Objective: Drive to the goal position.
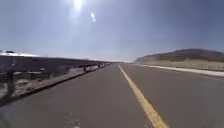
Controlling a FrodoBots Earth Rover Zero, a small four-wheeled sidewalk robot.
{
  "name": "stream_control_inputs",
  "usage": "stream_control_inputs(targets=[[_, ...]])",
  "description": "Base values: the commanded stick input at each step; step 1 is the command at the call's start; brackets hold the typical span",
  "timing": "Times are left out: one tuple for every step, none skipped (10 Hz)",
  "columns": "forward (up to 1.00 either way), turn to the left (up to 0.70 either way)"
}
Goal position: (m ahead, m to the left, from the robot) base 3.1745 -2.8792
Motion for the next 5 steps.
stream_control_inputs(targets=[[0.85,0.0],[0.85,0.0],[0.85,0.0],[0.85,0.0],[0.85,0.0]])
